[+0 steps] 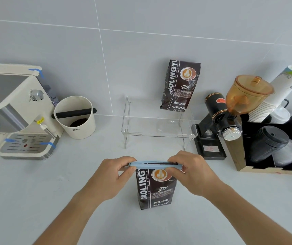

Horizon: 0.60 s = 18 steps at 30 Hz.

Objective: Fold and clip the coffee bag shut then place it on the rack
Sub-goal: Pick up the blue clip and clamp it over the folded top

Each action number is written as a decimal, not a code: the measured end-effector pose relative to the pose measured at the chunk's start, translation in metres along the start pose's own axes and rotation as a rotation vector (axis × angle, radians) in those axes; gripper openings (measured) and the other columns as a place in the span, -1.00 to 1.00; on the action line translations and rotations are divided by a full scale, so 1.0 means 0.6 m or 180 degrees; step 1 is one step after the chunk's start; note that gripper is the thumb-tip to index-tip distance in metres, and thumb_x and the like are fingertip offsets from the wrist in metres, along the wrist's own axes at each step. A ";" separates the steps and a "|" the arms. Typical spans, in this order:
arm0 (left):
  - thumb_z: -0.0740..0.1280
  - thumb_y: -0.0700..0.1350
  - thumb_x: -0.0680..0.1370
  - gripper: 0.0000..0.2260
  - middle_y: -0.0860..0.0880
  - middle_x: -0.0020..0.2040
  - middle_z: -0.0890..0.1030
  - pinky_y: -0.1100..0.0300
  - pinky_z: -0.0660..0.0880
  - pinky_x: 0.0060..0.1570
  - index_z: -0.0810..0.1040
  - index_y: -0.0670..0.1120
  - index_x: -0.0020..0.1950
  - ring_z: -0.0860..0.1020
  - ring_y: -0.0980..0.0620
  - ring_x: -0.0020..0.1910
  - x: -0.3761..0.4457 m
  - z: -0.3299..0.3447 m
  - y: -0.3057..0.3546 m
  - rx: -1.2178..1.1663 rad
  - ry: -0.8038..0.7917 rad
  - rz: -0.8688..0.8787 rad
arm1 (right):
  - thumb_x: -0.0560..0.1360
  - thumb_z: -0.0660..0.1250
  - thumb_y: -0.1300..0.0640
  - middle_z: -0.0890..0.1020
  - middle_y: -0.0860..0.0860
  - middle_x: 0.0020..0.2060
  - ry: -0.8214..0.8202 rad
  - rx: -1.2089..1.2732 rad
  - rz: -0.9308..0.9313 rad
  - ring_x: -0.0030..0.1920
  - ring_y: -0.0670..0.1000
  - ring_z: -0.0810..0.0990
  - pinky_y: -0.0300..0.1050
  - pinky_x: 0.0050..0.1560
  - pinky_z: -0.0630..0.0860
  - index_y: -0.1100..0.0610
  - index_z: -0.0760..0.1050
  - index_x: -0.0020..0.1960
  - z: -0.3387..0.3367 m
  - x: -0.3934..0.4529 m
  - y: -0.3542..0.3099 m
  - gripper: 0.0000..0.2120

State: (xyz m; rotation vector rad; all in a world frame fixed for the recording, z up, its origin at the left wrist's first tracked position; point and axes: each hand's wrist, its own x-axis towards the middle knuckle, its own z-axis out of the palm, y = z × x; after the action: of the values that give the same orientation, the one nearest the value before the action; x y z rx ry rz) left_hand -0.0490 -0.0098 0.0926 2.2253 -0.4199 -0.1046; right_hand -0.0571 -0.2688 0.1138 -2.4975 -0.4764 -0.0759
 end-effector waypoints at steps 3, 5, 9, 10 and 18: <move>0.36 -0.02 0.51 -0.92 0.16 -0.12 0.63 0.35 0.32 -0.44 0.59 0.13 -0.02 0.44 0.04 -0.47 0.004 0.001 0.006 0.0049 -0.0056 0.0000 | 0.43 0.43 0.03 0.53 -0.10 -0.28 -0.0018 0.0103 0.0038 -0.31 -0.15 0.46 -0.33 -0.28 0.39 0.07 0.62 -0.07 0.001 -0.001 0.001 -0.86; 0.40 -0.04 0.49 -0.85 0.26 -0.06 0.63 0.45 0.35 -0.38 0.61 0.13 0.05 0.53 0.13 -0.32 0.006 0.009 0.014 0.0001 -0.0027 0.0035 | 0.43 0.46 0.07 0.55 -0.08 -0.28 -0.0043 0.0169 0.0066 -0.25 -0.11 0.47 -0.37 -0.26 0.38 0.08 0.63 -0.07 0.000 0.000 0.003 -0.88; 0.40 -0.14 0.51 -0.84 0.41 -0.01 0.55 0.54 0.35 -0.24 0.65 0.01 0.06 0.53 0.38 -0.22 0.008 0.023 0.023 -0.0129 0.0017 0.0010 | 0.43 0.47 0.10 0.63 -0.05 -0.23 -0.0050 0.0372 0.0161 -0.17 -0.13 0.49 -0.47 -0.25 0.39 0.08 0.64 -0.02 -0.005 -0.005 0.006 -0.86; 0.40 -0.15 0.50 -0.85 0.41 -0.02 0.56 0.53 0.36 -0.22 0.65 0.00 0.06 0.54 0.38 -0.21 0.009 0.023 0.020 -0.0132 0.0015 -0.0005 | 0.43 0.47 0.10 0.65 -0.04 -0.22 -0.0049 0.0375 0.0178 -0.15 -0.11 0.49 -0.48 -0.26 0.39 0.08 0.64 0.00 -0.005 -0.006 0.007 -0.84; 0.45 -0.07 0.46 -0.86 0.18 -0.08 0.69 0.37 0.35 -0.41 0.65 0.18 -0.06 0.58 -0.04 -0.26 0.004 0.032 0.002 -0.0631 0.0115 -0.0241 | 0.47 0.42 0.07 0.67 0.00 -0.20 -0.0159 0.0202 -0.0035 -0.13 0.00 0.50 -0.45 -0.26 0.37 0.05 0.63 0.06 -0.008 -0.004 0.010 -0.82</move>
State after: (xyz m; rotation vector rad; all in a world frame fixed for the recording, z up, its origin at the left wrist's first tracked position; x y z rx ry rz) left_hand -0.0511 -0.0255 0.0812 2.0446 -0.2924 -0.1401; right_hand -0.0569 -0.2768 0.1142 -2.4394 -0.5056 -0.0024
